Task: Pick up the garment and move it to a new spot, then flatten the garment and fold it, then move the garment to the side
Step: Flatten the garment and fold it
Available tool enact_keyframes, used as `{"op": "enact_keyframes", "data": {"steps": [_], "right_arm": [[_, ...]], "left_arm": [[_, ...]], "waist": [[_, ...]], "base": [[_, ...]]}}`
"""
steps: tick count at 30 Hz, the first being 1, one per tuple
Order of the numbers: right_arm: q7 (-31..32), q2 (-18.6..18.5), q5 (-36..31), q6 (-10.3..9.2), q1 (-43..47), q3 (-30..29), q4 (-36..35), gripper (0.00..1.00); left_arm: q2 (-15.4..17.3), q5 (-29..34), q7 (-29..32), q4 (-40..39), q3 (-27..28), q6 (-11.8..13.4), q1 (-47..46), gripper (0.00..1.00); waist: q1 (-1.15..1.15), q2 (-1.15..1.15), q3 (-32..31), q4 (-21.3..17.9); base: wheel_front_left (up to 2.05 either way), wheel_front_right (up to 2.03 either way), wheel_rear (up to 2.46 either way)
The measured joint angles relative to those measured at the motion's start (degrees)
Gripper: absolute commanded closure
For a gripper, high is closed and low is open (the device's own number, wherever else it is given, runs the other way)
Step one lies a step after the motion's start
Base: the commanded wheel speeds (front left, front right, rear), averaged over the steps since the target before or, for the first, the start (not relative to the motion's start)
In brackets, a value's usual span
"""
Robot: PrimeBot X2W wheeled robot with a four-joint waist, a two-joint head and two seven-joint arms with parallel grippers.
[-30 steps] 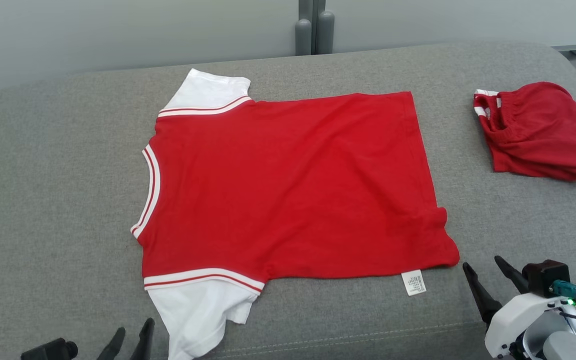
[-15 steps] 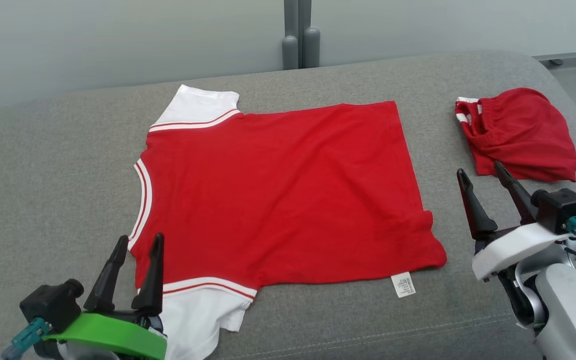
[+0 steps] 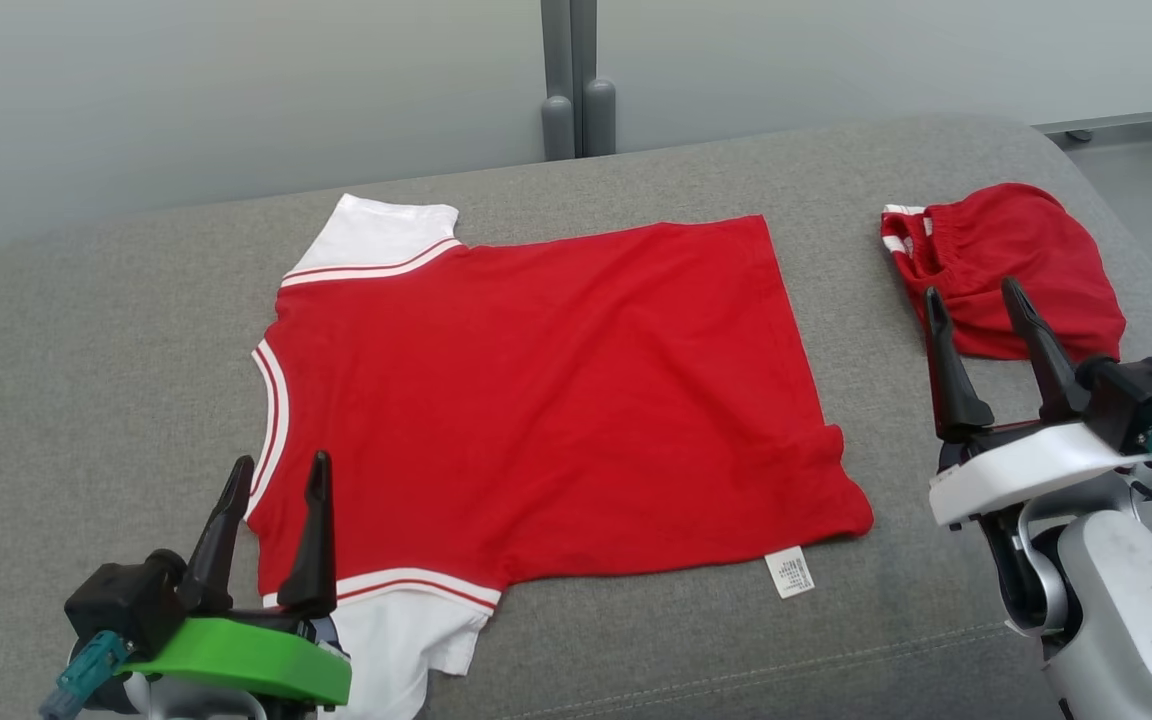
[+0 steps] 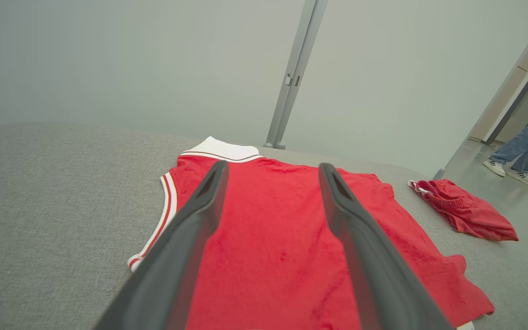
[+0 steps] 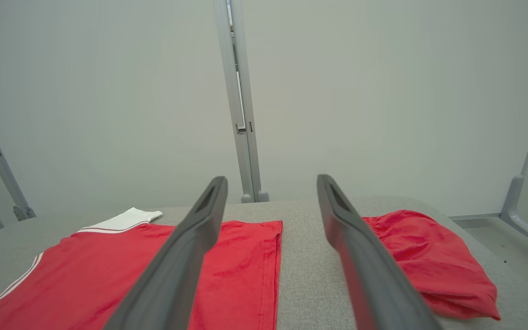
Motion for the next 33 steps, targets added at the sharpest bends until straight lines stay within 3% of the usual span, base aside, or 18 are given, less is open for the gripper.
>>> {"op": "enact_keyframes", "data": {"steps": [13,33], "right_arm": [[0.00,2.65,-1.03,-0.45,3.97,0.55,-0.86,0.00],[0.00,3.00,-1.96,0.64,5.71,0.80,-0.12,0.00]], "left_arm": [[-2.55,1.68,-0.49,3.10,3.92,0.85,1.74,0.00],[-4.20,5.87,-0.51,3.69,5.58,1.15,2.19,0.00]], "waist": [[0.00,0.00,-0.45,-0.57],[0.00,0.00,-0.55,-0.09]], "base": [[0.00,0.00,0.00],[0.00,0.00,0.00]]}}
